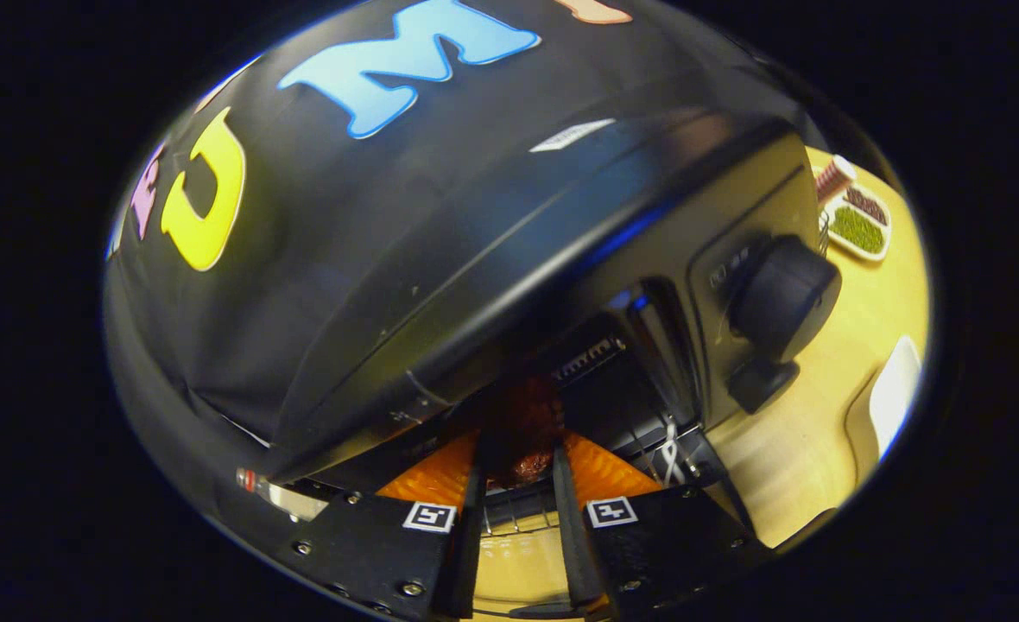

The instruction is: Open the electric oven with the left hand, put the food in, and close the electric oven.

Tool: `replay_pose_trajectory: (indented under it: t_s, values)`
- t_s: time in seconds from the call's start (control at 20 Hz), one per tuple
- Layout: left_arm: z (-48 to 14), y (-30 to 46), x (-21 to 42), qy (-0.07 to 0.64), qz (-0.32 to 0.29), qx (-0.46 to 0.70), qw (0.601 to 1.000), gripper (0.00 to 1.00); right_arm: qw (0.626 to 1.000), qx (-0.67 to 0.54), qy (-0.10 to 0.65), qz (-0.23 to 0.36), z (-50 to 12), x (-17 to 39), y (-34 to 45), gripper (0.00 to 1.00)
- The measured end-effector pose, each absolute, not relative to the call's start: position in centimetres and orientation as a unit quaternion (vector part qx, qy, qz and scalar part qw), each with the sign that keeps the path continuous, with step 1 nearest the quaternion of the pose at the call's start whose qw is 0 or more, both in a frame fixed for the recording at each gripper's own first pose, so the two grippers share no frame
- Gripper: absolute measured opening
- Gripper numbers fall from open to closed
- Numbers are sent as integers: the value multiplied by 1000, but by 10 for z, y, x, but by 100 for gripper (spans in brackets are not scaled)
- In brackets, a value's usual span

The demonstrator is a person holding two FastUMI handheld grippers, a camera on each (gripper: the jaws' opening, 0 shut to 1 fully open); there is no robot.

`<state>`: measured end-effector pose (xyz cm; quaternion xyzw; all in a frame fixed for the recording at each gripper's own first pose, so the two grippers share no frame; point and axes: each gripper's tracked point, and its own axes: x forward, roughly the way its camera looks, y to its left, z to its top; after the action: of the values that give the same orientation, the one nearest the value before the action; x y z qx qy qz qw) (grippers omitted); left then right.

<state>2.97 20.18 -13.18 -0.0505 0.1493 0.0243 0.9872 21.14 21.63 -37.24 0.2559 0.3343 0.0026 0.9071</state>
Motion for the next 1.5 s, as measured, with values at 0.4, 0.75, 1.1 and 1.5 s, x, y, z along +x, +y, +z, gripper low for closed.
replay_pose_trajectory:
  t_s: [0.4, 0.75, 1.1, 1.5]
  values:
    - [-131, 159, 31, 144, 4, -55, 988, 100, 938, 144, 313, 26, -339, 170, 178, 55]
    - [-115, 110, 49, 120, -32, -41, 991, 95, 978, 18, 206, 41, -240, 105, 117, 55]
    - [-102, 47, 48, 103, -71, -37, 991, 95, 994, -1, 107, 31, -133, 56, 66, 54]
    - [-92, 11, 47, 96, -83, -28, 991, 94, 997, 17, 68, 10, -93, 25, 31, 84]
